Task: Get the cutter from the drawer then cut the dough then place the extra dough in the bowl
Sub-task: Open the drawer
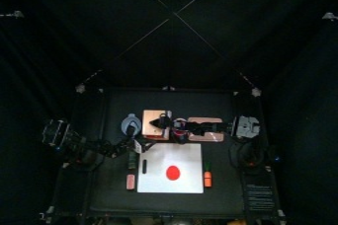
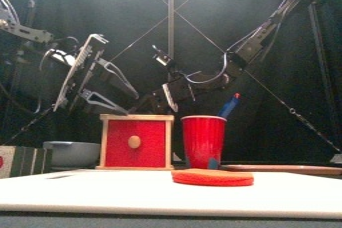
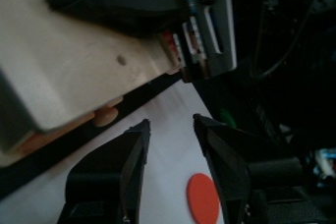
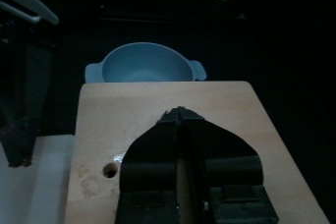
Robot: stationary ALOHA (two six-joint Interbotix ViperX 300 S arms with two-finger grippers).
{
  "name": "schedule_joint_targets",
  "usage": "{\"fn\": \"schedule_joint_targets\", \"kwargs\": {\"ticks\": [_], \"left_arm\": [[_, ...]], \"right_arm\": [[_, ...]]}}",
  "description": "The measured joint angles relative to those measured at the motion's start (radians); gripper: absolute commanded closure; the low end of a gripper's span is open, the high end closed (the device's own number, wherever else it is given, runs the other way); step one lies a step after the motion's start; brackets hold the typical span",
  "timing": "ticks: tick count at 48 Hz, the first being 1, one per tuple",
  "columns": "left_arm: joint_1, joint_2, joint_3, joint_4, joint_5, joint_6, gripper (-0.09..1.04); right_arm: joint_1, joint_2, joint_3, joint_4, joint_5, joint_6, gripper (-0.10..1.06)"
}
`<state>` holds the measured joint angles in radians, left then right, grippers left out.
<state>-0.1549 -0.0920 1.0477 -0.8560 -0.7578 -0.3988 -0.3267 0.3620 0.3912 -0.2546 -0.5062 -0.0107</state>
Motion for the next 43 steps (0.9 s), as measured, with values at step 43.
{"fn": "schedule_joint_targets", "kwargs": {"ticks": [43], "left_arm": [[0.055,0.213,-0.075,-0.155,-0.035,-0.325,0.16]], "right_arm": [[0.011,0.003,-0.008,0.000,0.003,0.003,1.01]]}}
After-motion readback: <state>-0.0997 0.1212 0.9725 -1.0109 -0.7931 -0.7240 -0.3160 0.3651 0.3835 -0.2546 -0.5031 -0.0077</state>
